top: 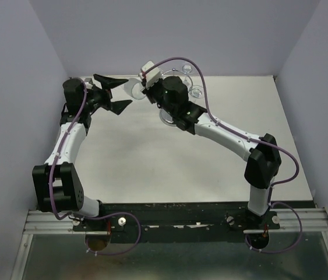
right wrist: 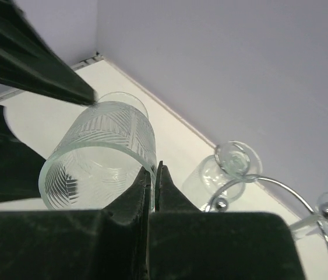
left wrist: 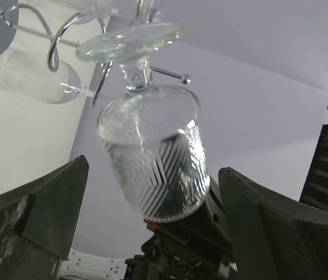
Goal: Take the wine glass off the wine glass rack
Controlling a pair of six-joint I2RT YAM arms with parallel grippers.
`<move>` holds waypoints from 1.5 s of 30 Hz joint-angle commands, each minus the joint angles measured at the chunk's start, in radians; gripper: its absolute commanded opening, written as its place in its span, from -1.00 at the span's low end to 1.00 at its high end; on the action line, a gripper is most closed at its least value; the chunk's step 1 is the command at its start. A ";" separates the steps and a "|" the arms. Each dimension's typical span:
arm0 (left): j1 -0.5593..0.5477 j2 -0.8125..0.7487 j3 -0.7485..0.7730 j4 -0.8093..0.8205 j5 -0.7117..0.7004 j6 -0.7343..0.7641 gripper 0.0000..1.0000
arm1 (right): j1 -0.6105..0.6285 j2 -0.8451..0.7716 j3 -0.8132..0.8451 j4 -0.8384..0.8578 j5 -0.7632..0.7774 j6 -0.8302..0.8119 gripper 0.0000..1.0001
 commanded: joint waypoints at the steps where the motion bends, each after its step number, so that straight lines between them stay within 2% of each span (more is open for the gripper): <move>1: 0.056 -0.053 0.094 -0.024 -0.015 0.116 0.98 | -0.079 -0.089 0.044 0.146 0.099 0.000 -0.99; 3: 0.067 -0.043 0.127 -0.038 -0.003 0.232 0.97 | -0.126 -0.121 0.052 0.133 0.089 0.012 -0.99; 6: 0.076 -0.046 0.203 -0.092 0.003 0.757 0.97 | -0.207 -0.202 0.026 0.126 0.089 -0.010 -0.99; 7: 0.075 -0.058 0.222 -0.124 0.020 0.907 0.97 | -0.250 -0.231 0.003 0.127 0.087 -0.017 -0.99; 8: 0.074 -0.069 0.216 -0.144 0.037 0.984 0.97 | -0.284 -0.266 -0.018 0.124 0.088 -0.021 -0.99; 10: 0.074 -0.095 0.149 -0.042 0.057 1.026 0.97 | -0.359 -0.332 -0.066 0.103 0.095 -0.020 -0.99; 12: 0.073 -0.110 0.099 -0.032 0.010 1.057 0.97 | -0.447 -0.400 -0.121 0.055 0.099 -0.024 -0.99; 15: 0.058 -0.092 0.125 -0.229 -0.113 1.172 0.98 | -0.591 -0.496 -0.219 -0.041 0.063 -0.041 -0.99; 18: 0.053 -0.058 0.131 -0.326 -0.098 1.281 0.97 | -0.762 -0.572 -0.297 -0.149 -0.009 -0.027 -0.99; 22: 0.055 -0.012 0.124 -0.446 -0.017 1.448 0.98 | -0.925 -0.575 -0.304 -0.348 -0.080 -0.066 -0.99; 25: 0.053 0.017 0.124 -0.508 0.006 1.468 0.98 | -0.991 -0.531 -0.256 -0.478 -0.146 -0.109 -0.99; 31: 0.055 -0.014 0.095 -0.451 0.002 1.419 0.97 | -1.048 -0.373 -0.109 -0.754 -0.260 -0.195 -0.99; 35: 0.053 -0.023 0.075 -0.437 -0.005 1.355 0.97 | -1.070 -0.223 0.033 -0.922 -0.267 -0.193 -0.99; 45: 0.042 -0.081 -0.008 -0.440 -0.026 1.387 0.97 | -1.094 0.025 0.311 -1.138 -0.355 -0.199 -0.99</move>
